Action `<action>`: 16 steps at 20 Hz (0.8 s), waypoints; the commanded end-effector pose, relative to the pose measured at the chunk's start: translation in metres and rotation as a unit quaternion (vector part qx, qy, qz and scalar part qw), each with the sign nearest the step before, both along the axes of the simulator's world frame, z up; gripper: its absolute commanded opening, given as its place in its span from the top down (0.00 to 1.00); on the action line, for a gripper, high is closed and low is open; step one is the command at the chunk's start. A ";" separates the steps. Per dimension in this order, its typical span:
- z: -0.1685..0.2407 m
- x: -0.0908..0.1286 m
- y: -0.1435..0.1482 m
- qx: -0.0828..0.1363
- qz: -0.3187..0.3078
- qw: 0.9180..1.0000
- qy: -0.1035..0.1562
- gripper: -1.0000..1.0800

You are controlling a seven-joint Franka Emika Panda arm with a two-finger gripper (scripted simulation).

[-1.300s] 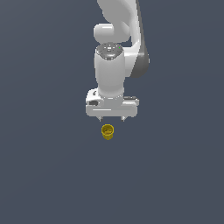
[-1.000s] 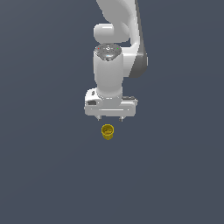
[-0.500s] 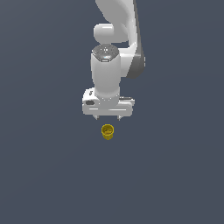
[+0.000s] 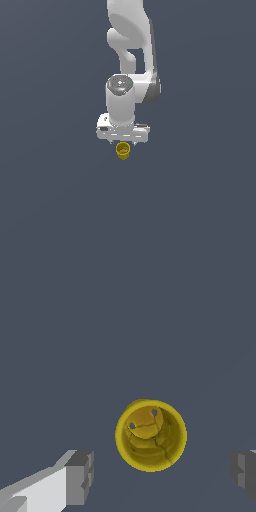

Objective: Pick up the object and move it to a goal position.

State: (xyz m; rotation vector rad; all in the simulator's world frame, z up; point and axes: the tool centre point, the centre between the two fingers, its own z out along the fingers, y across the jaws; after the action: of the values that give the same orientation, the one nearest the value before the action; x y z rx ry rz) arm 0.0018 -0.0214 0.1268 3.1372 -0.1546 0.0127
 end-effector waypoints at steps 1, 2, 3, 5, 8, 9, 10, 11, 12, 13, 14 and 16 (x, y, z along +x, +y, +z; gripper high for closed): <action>-0.016 -0.002 -0.001 0.000 -0.008 1.000 0.002 0.04; -0.020 -0.002 -0.001 0.000 -0.010 1.000 0.003 0.04; -0.024 -0.003 -0.002 0.000 -0.012 1.000 0.003 0.04; -0.029 -0.004 -0.002 0.001 -0.015 1.000 0.004 0.04; -0.029 -0.004 -0.002 0.000 -0.014 1.000 0.005 0.04; -0.029 -0.004 -0.002 0.000 -0.014 1.000 0.005 0.04; -0.030 -0.004 -0.002 0.000 -0.014 1.000 0.005 0.04; -0.032 -0.004 -0.002 0.000 -0.014 1.000 0.005 0.04; -0.035 -0.004 -0.002 0.000 -0.014 1.000 0.005 0.04; -0.038 -0.004 -0.002 0.000 -0.014 1.000 0.004 0.04; -0.043 -0.005 -0.002 0.000 -0.014 1.000 0.004 0.04; -0.054 -0.005 -0.002 0.000 -0.015 1.000 0.004 0.04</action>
State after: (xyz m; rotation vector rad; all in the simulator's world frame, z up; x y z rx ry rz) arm -0.0024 -0.0233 0.0812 3.1352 -0.2001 0.0008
